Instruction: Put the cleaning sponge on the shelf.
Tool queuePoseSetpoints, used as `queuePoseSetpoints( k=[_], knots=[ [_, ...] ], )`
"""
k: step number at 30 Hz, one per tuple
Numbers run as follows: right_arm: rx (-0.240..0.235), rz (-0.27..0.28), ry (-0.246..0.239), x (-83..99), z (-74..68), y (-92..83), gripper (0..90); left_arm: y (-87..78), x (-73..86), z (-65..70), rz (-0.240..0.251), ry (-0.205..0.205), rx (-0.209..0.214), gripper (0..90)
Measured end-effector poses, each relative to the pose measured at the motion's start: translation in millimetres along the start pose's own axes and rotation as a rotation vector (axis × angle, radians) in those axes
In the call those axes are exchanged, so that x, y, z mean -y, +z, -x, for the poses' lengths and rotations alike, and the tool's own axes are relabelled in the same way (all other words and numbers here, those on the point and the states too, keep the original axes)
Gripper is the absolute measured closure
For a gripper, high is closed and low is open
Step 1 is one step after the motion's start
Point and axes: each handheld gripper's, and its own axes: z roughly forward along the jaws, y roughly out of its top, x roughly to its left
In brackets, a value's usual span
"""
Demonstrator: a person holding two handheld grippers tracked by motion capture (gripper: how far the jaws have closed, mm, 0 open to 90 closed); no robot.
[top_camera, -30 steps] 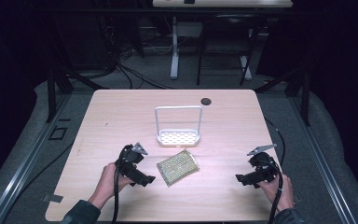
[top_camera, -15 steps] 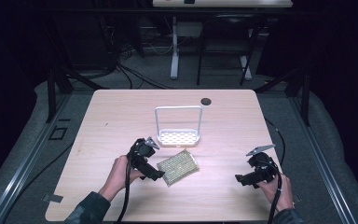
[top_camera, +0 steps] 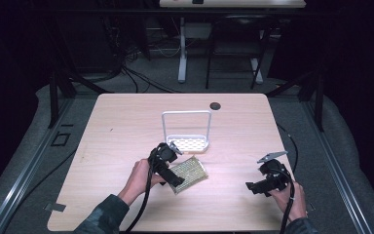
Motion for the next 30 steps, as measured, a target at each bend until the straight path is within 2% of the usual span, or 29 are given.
queuePoseSetpoints(
  k=[2,9,12,14,19,23,27,30],
  knots=[
    [0.0,0.0,0.001,-0.1,0.0,0.1,5.6,1.2,-1.8,1.4,0.007,-0.003,-0.011,0.0],
    [0.007,0.019,-0.009,0.5,-0.4,-1.8,7.0,22.4,-11.8,7.0,-0.044,0.006,0.008,0.0],
    [0.006,0.018,-0.009,0.4,-0.1,-1.4,7.0,25.6,-13.8,8.3,-0.043,0.015,-0.001,0.0],
    [0.005,0.023,-0.011,0.3,-0.5,-1.2,7.1,30.0,-16.8,8.8,-0.059,0.019,-0.01,0.0],
    [0.005,0.012,-0.011,-0.1,-1.7,-0.8,7.1,36.2,-19.4,8.0,-0.08,0.017,-0.01,0.0],
    [0.006,0.006,-0.011,0.0,-1.3,-0.3,7.2,39.9,-22.2,5.9,-0.096,0.007,-0.028,0.0],
    [0.012,0.008,-0.018,0.5,-0.3,-0.3,7.2,44.1,-24.8,6.4,-0.109,0.013,-0.029,0.0],
    [0.007,0.002,-0.005,0.3,-0.4,-0.5,7.5,48.5,-26.8,9.9,-0.107,0.023,-0.025,0.0]
  ],
)
